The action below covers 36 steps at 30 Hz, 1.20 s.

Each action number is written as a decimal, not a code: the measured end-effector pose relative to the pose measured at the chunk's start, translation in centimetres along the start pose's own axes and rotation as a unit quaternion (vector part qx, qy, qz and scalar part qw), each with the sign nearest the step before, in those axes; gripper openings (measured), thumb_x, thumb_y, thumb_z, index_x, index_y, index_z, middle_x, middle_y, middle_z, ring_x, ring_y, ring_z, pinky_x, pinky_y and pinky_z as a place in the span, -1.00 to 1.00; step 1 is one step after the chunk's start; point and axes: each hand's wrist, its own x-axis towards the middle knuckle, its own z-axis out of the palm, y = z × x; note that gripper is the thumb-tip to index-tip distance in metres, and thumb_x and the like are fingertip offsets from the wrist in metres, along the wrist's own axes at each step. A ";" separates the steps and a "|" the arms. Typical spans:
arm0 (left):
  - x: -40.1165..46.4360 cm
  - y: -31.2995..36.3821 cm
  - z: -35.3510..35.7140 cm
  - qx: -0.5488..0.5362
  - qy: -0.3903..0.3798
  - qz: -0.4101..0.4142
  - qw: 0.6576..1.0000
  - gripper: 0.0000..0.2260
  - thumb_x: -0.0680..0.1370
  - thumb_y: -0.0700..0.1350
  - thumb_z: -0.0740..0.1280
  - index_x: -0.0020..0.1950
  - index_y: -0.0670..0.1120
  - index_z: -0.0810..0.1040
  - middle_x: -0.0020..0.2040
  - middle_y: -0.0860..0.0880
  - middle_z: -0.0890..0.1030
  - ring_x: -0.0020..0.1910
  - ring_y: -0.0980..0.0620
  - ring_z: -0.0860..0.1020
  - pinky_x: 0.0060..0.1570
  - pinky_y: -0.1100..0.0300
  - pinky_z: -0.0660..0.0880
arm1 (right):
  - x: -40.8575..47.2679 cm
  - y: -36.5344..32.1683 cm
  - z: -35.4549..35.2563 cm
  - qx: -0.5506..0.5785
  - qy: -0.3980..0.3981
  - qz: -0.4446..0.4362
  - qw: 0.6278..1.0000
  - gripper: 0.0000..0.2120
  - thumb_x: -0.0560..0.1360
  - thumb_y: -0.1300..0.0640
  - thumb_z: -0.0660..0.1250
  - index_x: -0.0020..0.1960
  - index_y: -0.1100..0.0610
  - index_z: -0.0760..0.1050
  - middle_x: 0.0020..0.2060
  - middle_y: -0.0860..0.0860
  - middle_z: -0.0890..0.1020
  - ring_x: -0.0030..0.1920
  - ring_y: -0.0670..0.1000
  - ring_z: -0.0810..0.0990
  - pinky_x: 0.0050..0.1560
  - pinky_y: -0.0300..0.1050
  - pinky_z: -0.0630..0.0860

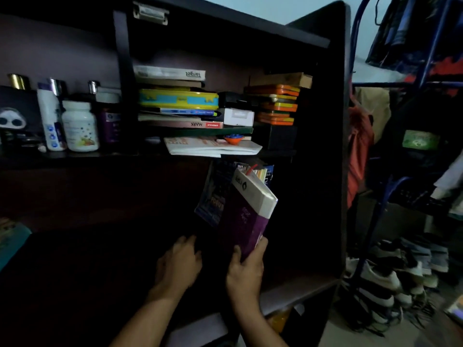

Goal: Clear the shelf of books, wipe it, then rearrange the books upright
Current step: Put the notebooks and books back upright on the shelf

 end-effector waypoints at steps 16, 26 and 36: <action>9.1 4.7 4.1 -0.276 0.057 0.112 0.953 -0.52 0.58 0.25 0.18 0.52 0.31 0.25 0.64 0.09 0.03 0.61 -0.05 0.05 0.53 0.03 0.09 | 0.9 1.8 0.7 0.006 0.043 0.005 0.999 -0.55 0.63 0.18 0.26 0.41 -0.13 0.21 0.18 -0.03 0.58 0.12 -0.08 0.60 0.06 -0.43 0.48; 8.8 3.4 3.6 -0.108 0.138 -0.010 0.984 -0.57 0.50 0.19 0.42 0.31 0.06 0.53 0.52 -0.06 0.32 0.36 -0.21 0.45 0.17 -0.12 0.49 | 0.7 1.4 0.3 0.008 0.047 0.023 0.999 -0.64 0.62 0.16 0.28 0.35 -0.06 0.28 0.11 -0.06 0.61 0.06 -0.06 0.63 -0.01 -0.39 0.48; 7.9 3.4 2.4 -0.190 0.170 -0.108 0.961 -0.39 0.54 0.08 0.40 0.47 0.02 0.18 0.30 -0.13 0.56 0.13 -0.27 0.61 0.03 -0.08 0.50 | 1.7 1.7 1.5 -0.015 -0.048 -0.016 0.999 -0.75 0.65 0.10 0.22 0.27 -0.08 0.25 0.14 0.00 0.58 0.06 -0.09 0.60 0.09 -0.18 0.56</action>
